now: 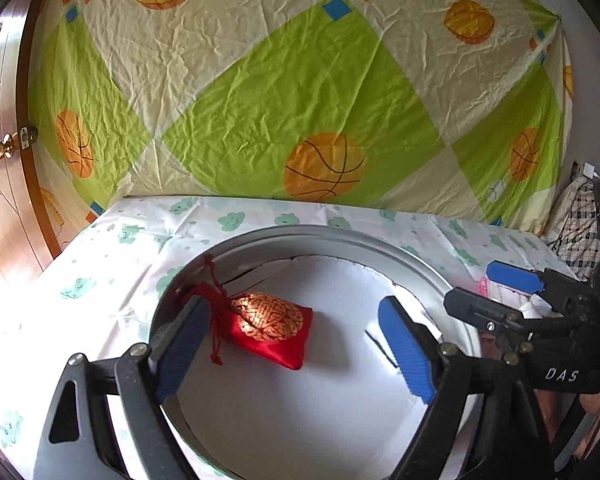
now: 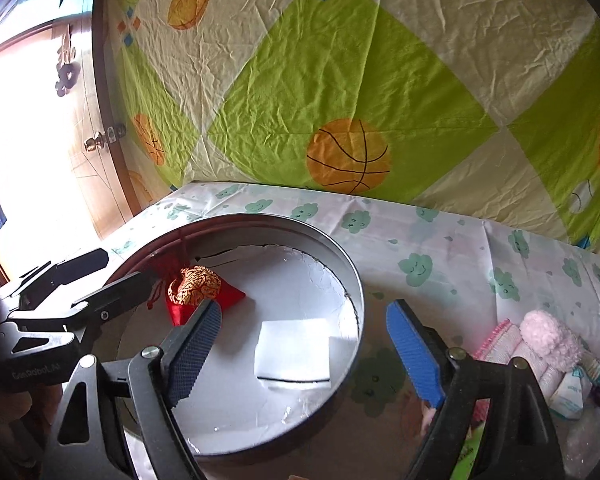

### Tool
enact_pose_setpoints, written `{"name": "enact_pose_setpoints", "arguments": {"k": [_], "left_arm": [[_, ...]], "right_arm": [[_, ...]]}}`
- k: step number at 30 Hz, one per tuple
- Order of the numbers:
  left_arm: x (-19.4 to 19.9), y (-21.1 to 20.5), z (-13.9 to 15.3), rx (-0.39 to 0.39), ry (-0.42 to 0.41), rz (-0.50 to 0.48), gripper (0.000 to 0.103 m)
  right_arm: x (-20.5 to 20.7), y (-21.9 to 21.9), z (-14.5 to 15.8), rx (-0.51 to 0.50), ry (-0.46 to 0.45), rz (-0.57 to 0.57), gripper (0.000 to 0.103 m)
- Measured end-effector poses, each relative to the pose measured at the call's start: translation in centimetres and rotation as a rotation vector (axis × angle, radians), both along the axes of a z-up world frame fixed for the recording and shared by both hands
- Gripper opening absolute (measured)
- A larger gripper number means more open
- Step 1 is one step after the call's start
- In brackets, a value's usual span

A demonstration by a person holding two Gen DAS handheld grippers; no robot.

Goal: Organize soft objects
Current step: 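Move the left tool to the pink sock and grasp it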

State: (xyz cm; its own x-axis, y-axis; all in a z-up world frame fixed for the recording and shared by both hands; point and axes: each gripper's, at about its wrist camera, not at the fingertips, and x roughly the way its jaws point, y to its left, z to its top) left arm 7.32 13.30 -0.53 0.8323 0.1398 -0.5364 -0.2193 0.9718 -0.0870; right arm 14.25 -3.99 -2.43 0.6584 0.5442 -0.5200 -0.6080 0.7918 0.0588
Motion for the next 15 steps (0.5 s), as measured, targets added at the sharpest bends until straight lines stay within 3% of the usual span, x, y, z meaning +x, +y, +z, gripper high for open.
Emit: {"name": "enact_pose_setpoints", "arguments": {"k": [5,15], "left_arm": [[-2.4,-3.6,-0.4,0.015,-0.058,-0.042,0.09],[-3.4,-12.8,-1.2,0.072,-0.107,-0.207,0.09]], "right_arm": [[-1.8,-5.0,-0.4,0.016,-0.025,-0.046,0.086],[-2.0,-16.1,-2.1,0.047,-0.036,-0.263,0.086]]}}
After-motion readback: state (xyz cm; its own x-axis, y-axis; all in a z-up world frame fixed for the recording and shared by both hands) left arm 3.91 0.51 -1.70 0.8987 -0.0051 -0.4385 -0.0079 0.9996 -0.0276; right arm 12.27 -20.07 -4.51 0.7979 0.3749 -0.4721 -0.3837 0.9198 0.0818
